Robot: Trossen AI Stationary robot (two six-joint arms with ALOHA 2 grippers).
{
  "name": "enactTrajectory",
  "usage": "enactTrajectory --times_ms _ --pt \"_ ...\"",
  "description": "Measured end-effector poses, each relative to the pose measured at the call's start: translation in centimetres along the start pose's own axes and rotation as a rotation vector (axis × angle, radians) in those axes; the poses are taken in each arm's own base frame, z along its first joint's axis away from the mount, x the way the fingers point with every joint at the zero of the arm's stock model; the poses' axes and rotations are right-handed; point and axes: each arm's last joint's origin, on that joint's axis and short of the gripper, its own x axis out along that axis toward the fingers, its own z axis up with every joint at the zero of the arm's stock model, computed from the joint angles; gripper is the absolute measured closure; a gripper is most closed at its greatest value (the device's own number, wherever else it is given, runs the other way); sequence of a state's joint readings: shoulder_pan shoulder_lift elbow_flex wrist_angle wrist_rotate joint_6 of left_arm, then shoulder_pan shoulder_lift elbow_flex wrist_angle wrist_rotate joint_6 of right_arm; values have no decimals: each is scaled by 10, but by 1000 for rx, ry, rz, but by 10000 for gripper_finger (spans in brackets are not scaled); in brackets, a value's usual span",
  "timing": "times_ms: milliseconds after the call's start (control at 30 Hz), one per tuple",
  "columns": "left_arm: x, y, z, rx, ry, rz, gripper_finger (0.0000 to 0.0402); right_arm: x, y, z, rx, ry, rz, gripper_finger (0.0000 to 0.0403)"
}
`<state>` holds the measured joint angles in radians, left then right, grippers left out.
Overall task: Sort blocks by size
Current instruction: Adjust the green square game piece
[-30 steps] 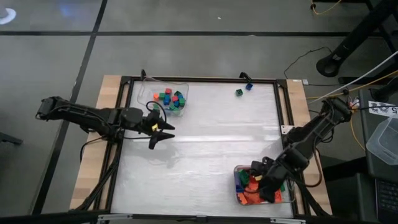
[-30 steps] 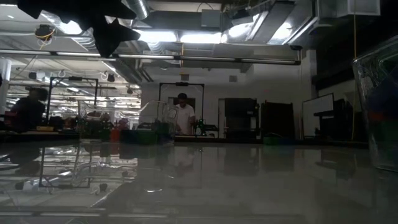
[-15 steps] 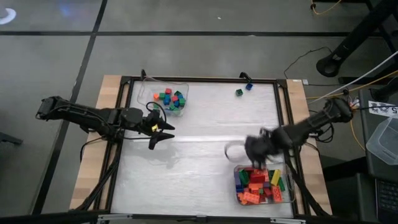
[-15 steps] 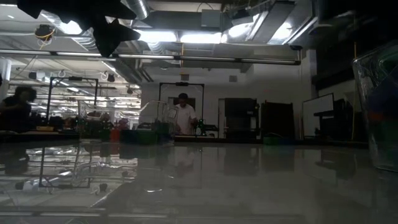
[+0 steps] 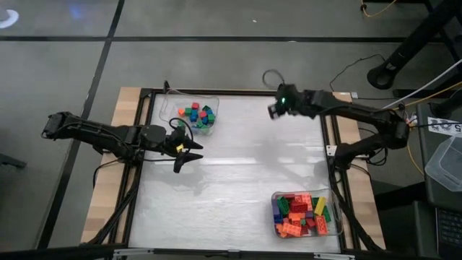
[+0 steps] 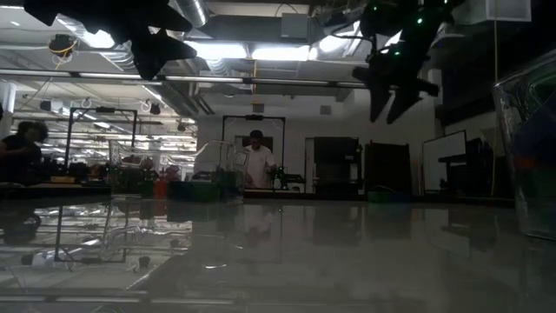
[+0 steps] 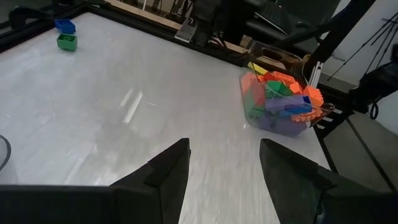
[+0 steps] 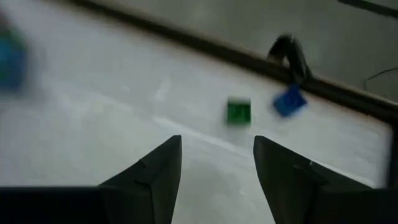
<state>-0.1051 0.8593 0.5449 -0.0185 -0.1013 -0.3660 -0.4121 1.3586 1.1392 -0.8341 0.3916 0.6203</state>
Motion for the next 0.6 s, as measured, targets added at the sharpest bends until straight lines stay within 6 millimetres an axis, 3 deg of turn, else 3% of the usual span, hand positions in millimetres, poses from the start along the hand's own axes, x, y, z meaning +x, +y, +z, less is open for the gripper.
enactTrajectory --times_ms 200,433,600 --pt "0 0 0 25 2 1 219 15 -18 22 142 -107 10 205" --pt "0 0 0 63 1 0 219 35 -32 4 171 -60 -105 205" --pt "0 0 0 63 0 0 219 48 -59 4 447 -135 -288 205"
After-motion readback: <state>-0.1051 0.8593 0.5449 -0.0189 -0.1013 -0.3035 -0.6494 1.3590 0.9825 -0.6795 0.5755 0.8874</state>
